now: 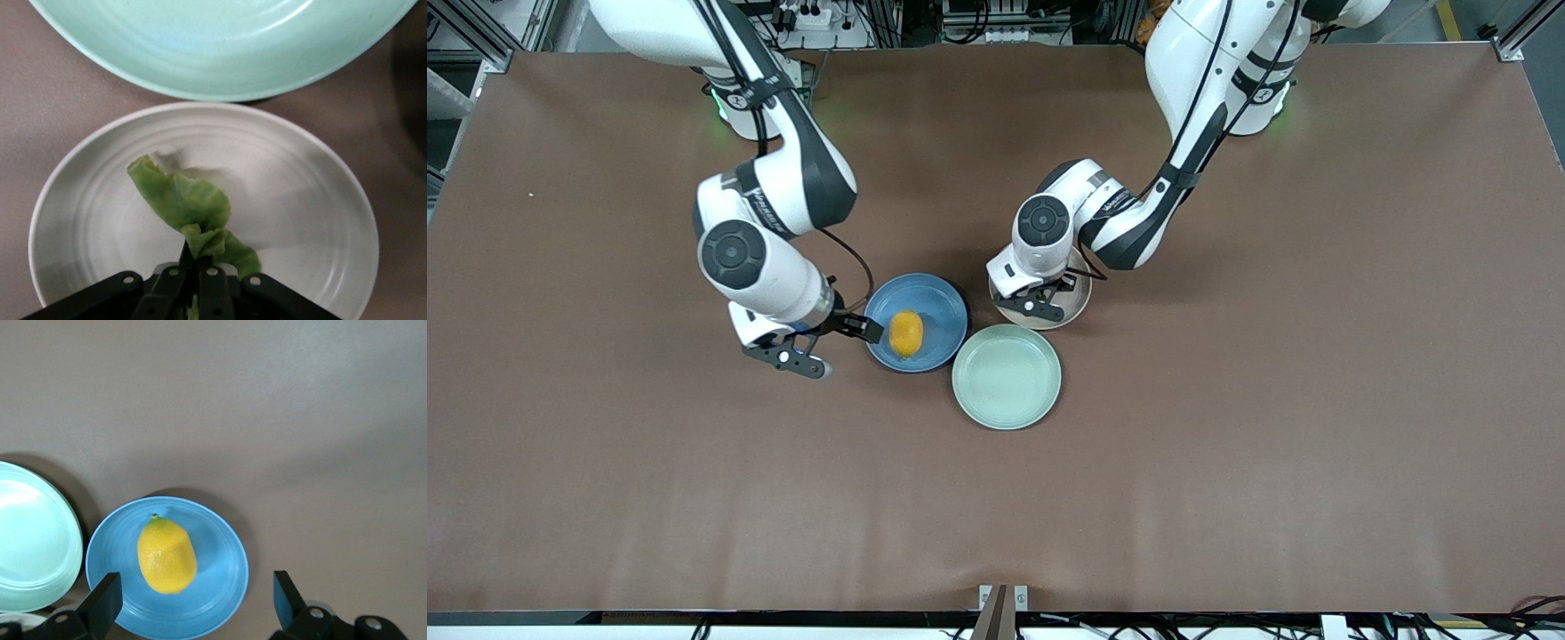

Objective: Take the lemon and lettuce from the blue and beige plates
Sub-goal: 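Grasp the lettuce with the left gripper while the right gripper reaches the lemon, then lift the lettuce with the left gripper while the right gripper grasps the lemon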

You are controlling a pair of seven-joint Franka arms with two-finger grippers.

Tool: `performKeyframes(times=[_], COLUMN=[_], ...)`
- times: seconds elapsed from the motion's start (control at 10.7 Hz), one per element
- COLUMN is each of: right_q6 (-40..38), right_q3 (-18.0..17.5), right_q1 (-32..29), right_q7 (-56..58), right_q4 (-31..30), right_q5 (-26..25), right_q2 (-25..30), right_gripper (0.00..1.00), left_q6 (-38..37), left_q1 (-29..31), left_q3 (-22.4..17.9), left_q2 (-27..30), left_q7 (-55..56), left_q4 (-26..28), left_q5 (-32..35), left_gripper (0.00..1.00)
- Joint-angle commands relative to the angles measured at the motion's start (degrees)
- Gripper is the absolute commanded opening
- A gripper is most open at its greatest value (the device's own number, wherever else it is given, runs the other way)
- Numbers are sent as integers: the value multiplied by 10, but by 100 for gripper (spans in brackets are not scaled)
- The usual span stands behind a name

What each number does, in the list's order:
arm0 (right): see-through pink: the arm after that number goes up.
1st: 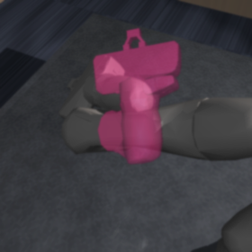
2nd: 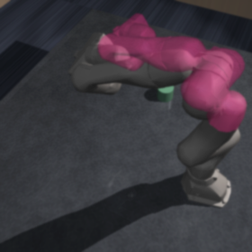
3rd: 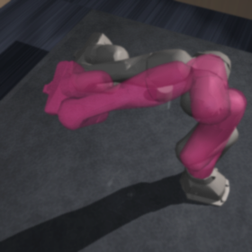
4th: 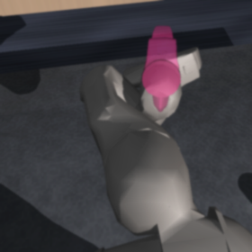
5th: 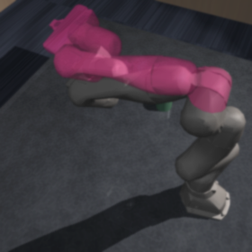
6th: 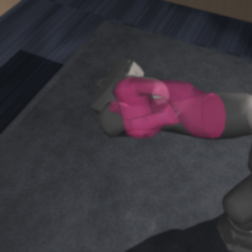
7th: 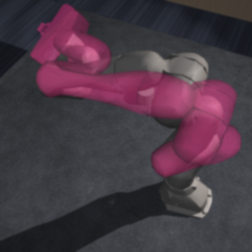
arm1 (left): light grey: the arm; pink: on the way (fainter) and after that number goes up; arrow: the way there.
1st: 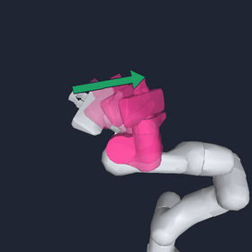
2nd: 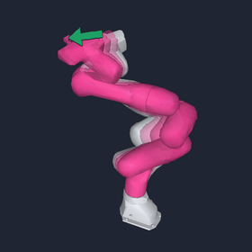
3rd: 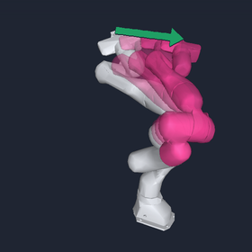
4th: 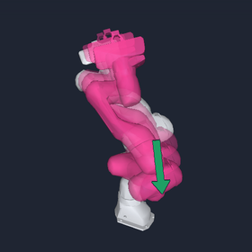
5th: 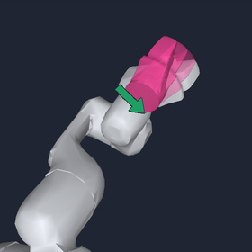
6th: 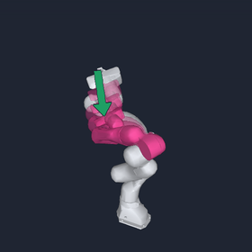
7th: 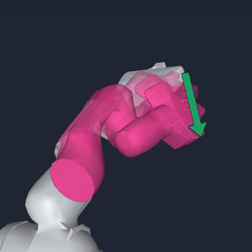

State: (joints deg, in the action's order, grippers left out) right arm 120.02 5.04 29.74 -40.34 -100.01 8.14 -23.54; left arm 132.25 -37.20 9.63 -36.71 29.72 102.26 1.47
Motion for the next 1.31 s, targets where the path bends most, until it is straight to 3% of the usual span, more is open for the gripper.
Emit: performKeyframes(times=[0.0, 0.65, 1.22], right_q6=[48, 151, 210], right_q3=[3, 3, 4], right_q1=[20, 61, 95], right_q7=[-24, -64, -87], right_q4=[-15, -73, -93], right_q5=[10, 14, 15], right_q2=[-18, -35, -68], right_gripper=[100, 100, 100], left_q6=[0, -26, -60], left_q1=[2, 34, 176], left_q3=[-2, -11, -8], left_q2=[30, 104, 130], left_q7=[23, 88, -13], left_q4=[4, 2, -21], left_q5=[15, 15, 38], left_gripper=[0, 0, 0])
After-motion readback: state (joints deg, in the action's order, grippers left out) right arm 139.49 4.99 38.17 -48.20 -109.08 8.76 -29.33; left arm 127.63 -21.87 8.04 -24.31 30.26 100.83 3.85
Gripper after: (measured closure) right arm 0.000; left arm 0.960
